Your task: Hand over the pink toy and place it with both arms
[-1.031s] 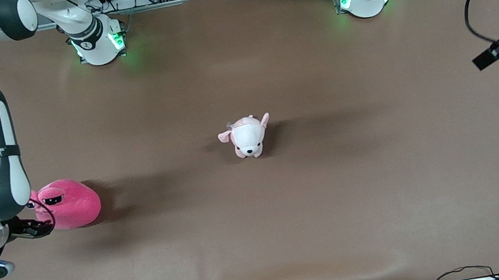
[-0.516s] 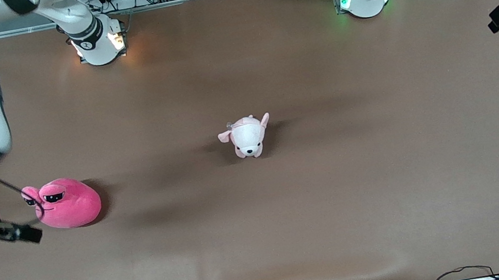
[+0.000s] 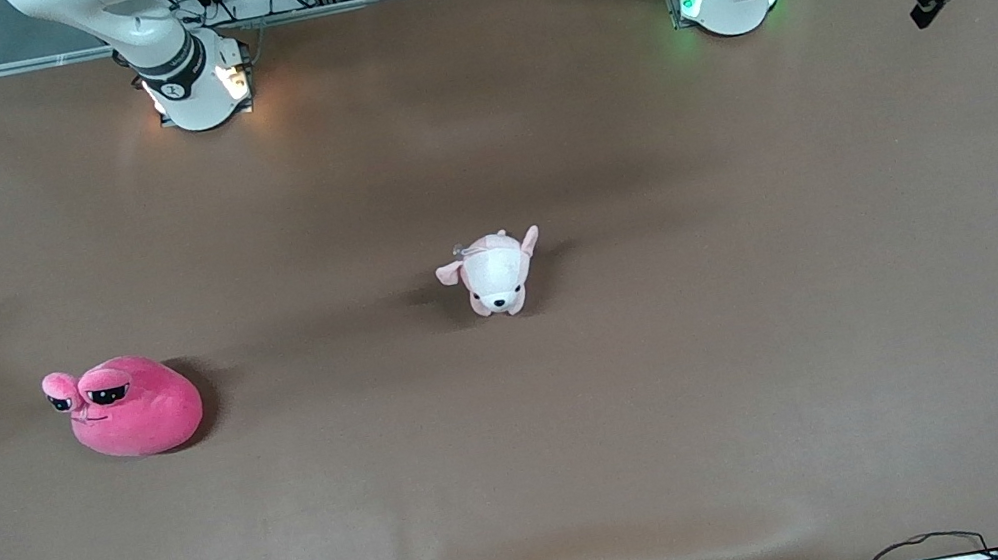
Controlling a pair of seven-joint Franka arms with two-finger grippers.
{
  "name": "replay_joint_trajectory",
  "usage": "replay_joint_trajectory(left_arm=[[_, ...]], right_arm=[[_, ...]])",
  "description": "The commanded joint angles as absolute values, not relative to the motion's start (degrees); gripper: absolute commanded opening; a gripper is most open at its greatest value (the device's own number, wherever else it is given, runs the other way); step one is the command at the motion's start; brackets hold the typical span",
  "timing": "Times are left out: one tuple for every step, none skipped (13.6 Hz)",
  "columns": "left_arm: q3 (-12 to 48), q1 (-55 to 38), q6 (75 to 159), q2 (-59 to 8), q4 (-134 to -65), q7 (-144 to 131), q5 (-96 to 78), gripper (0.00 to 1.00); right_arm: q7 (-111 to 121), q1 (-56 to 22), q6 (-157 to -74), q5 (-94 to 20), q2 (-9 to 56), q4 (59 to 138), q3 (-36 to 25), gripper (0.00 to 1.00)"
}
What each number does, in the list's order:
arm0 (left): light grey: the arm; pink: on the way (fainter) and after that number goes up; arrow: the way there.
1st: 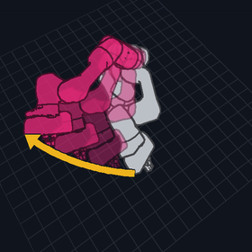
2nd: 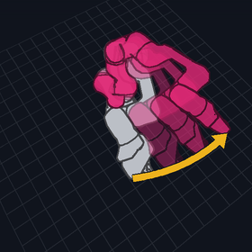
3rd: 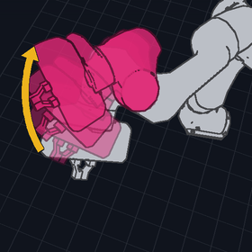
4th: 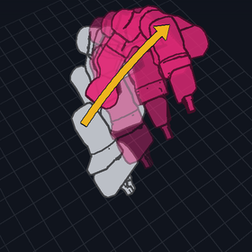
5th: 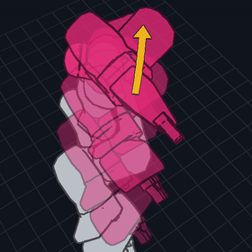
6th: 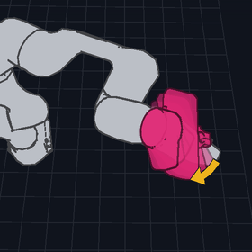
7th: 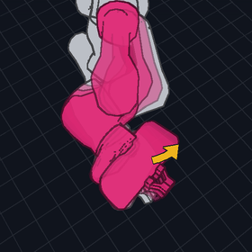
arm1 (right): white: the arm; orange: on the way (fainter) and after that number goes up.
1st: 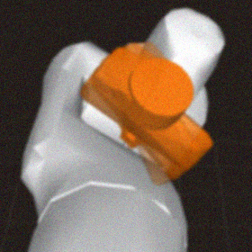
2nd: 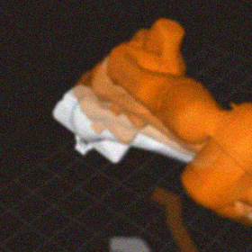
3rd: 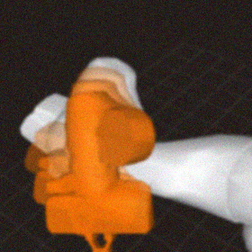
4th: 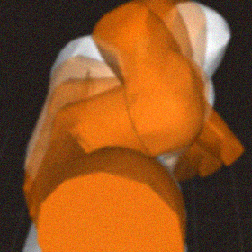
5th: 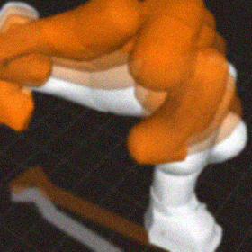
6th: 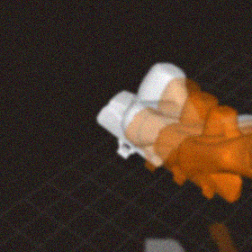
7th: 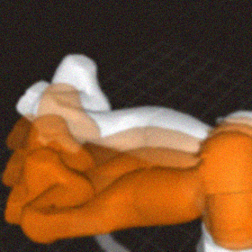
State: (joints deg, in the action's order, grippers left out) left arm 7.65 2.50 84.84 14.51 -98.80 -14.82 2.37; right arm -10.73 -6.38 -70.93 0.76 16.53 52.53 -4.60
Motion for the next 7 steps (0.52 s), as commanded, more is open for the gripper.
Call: replay_joint_trajectory(left_arm=[[7.82, 2.37, 84.46, 15.12, -99.93, -14.68, 1.14, 1.00], [7.91, 2.37, 84.46, 14.94, -99.84, -14.50, 1.14, 1.00], [7.82, 2.37, 84.46, 14.77, -99.67, -14.07, 1.14, 1.00], [7.82, 2.37, 84.46, 14.68, -99.49, -14.06, 1.06, 1.00], [7.82, 2.37, 84.46, 14.68, -99.49, -14.06, 1.14, 1.00], [7.74, 2.37, 84.46, 14.59, -99.41, -14.15, 1.14, 1.00], [7.82, 2.37, 84.38, 14.33, -99.32, -14.32, 1.23, 1.00]], right_arm=[[-7.30, -4.76, -70.22, 0.35, 10.57, 60.09, -4.57, 1.00], [-5.47, -3.62, -71.53, 0.26, 8.37, 64.38, -4.48, 1.00], [-2.75, -3.60, -74.24, 0.35, 5.30, 69.82, -4.57, 1.00], [-0.81, -3.43, -79.05, 0.70, 1.10, 77.09, -4.57, 1.00], [0.51, -2.64, -83.97, 0.79, -3.47, 84.56, -4.66, 1.00], [0.79, -2.03, -87.85, 0.79, -6.39, 90.12, -4.57, 1.00], [1.31, -1.85, -89.20, 0.79, -7.02, 92.35, -4.57, 1.00]])
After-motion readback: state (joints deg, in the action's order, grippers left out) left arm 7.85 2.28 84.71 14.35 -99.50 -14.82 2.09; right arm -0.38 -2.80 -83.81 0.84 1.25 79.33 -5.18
